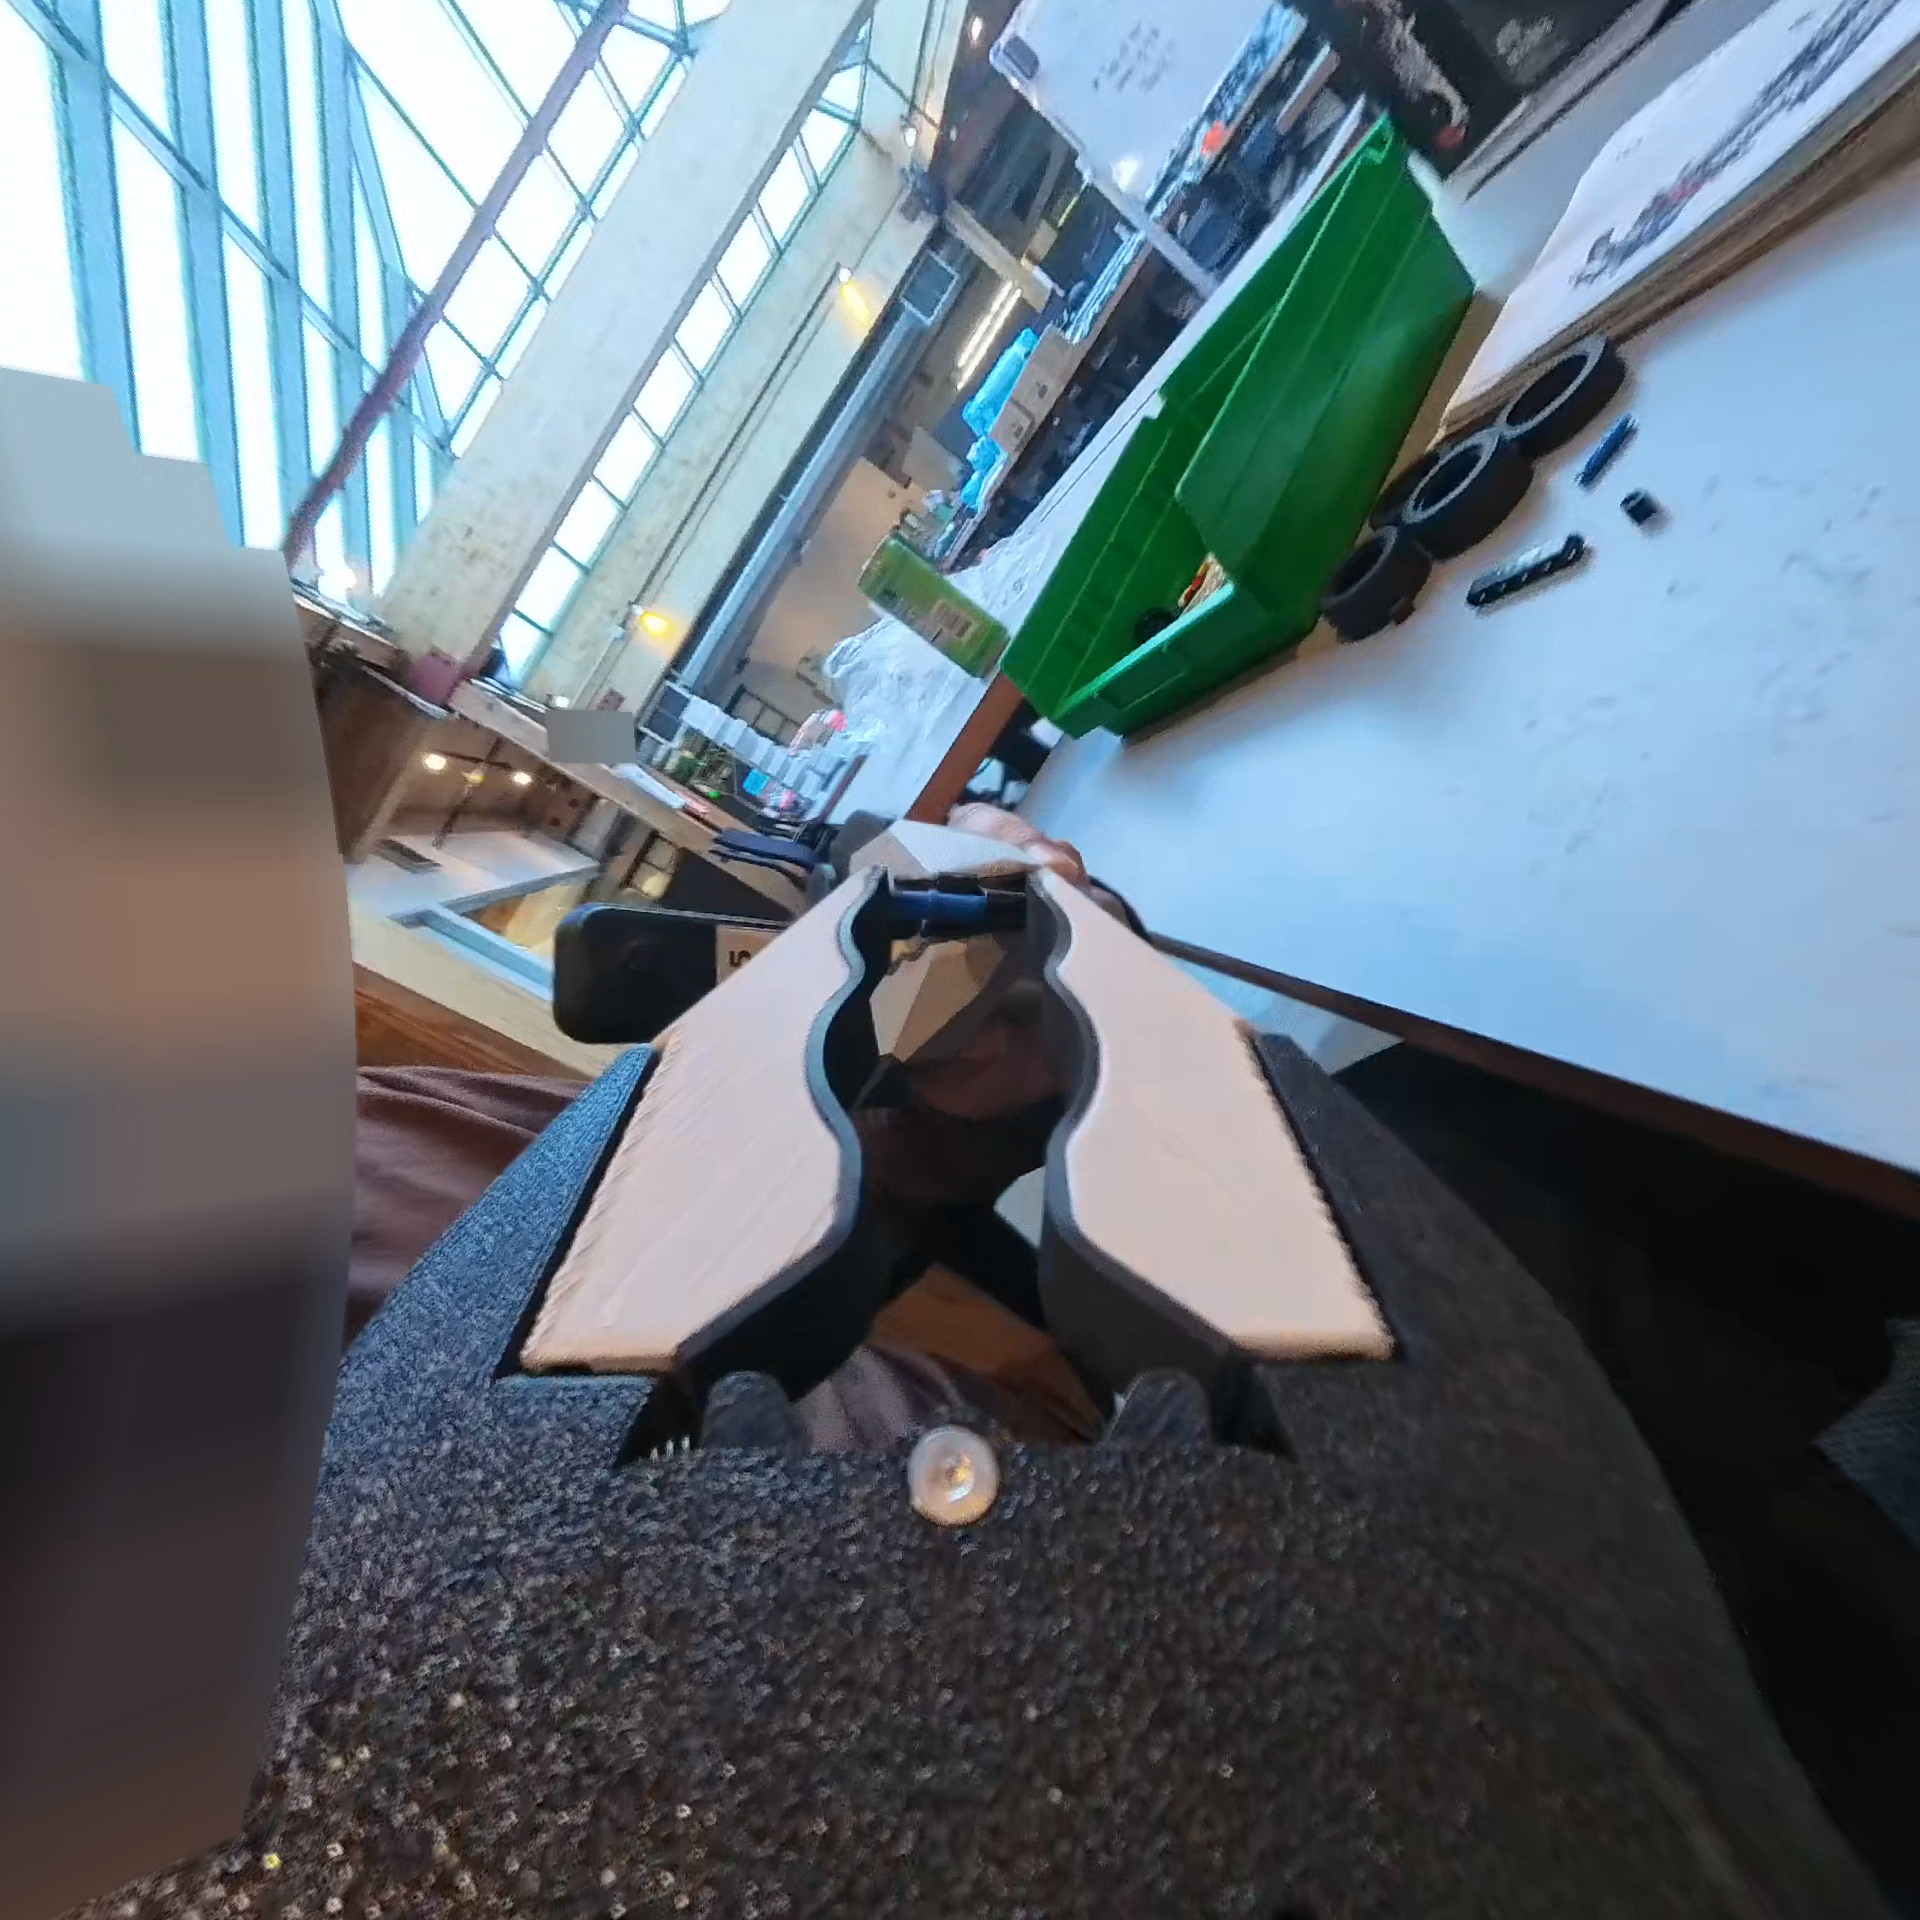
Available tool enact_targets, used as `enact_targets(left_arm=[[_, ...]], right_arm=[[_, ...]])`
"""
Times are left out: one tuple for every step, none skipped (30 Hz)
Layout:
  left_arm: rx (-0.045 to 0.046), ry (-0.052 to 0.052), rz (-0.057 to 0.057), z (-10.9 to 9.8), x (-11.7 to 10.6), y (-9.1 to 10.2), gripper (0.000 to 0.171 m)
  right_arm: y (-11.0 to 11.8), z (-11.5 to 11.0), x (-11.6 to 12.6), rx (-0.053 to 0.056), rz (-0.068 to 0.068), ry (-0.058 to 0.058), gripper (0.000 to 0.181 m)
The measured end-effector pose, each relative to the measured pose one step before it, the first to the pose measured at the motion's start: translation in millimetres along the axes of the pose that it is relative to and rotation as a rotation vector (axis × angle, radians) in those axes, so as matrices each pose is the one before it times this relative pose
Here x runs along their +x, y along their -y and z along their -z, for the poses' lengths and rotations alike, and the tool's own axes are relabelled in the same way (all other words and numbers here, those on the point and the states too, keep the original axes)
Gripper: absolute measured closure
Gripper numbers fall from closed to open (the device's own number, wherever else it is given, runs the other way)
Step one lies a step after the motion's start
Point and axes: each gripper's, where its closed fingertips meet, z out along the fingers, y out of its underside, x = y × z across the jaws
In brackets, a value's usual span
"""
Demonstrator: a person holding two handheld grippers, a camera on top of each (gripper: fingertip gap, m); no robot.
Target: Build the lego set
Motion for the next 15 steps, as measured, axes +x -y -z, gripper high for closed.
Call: enact_targets(left_arm=[[-0.01050, -0.0120, 0.0008, -0.39, -0.72, -2.52, 0.166], [-0.01174, -0.0044, 0.0066, -0.49, -1.62, -2.02, 0.166], [-0.01457, -0.0027, 0.0044, -0.80, -1.71, -2.43, 0.166], [-0.01779, -0.0033, 0.0033, -0.77, -1.51, -2.96, 0.166], [-0.01019, -0.0029, 0.0129, -0.57, -1.42, -2.61, 0.166], [-0.01005, -0.0011, 0.0241, -0.51, -1.44, -3.39, 0.166], [-0.01000, 0.0009, 0.0180, -0.72, -0.97, -3.58, 0.166], [-0.01731, 0.0009, 0.0058, -0.81, -0.56, -4.33, 0.166], [-0.02149, -0.0027, 0.0102, -1.24, -0.53, -4.28, 0.166], [-0.01838, -0.0174, 0.0435, -1.61, -0.31, -3.23, 0.167], [-0.01845, -0.0363, 0.0887, -2.44, 0.04, -2.85, 0.167], [-0.00739, -0.0524, 0.1219, -2.54, 0.27, -0.90, 0.167], [-0.00893, -0.0652, 0.1308, -2.28, 1.39, -0.73, 0.166], [-0.01031, -0.0410, 0.1179, -1.70, -2.76, -1.22, 0.166], [-0.01392, -0.0391, 0.0874, -0.62, -3.32, -1.60, 0.166]], right_arm=[[1.23, -1.14, 2.66, -0.0039, -0.0466, 0.0207, 0.158], [1.69, -1.20, 2.43, 0.0020, -0.0598, 0.0326, 0.158], [1.85, -1.01, 2.58, 0.0037, -0.0555, 0.0321, 0.158], [1.54, -0.87, 2.97, 0.0009, -0.0424, 0.0239, 0.159], [1.44, -0.97, 2.71, 0.0001, -0.0304, 0.0143, 0.159], [1.31, -1.10, 3.20, -0.0010, -0.0181, 0.0010, 0.159], [0.98, -0.95, 3.66, -0.0037, -0.0064, -0.0098, 0.159], [1.09, -0.76, 4.25, -0.0032, 0.0025, -0.0184, 0.159], [1.08, -0.42, 4.21, -0.0023, 0.0096, -0.0209, 0.158], [1.43, 0.08, 3.87, -0.0042, 0.0185, -0.0235, 0.158], [1.64, 0.56, 3.19, -0.0093, 0.0319, -0.0278, 0.157], [2.36, 1.00, 2.11, -0.0111, 0.0462, -0.0302, 0.157], [4.39, 2.36, 1.18, -0.0014, 0.0605, -0.0311, 0.162], [4.82, 3.39, 2.28, -0.0041, 0.0688, -0.0404, 0.153], [3.05, 3.34, 2.80, -0.0170, 0.0704, -0.0371, 0.150]])
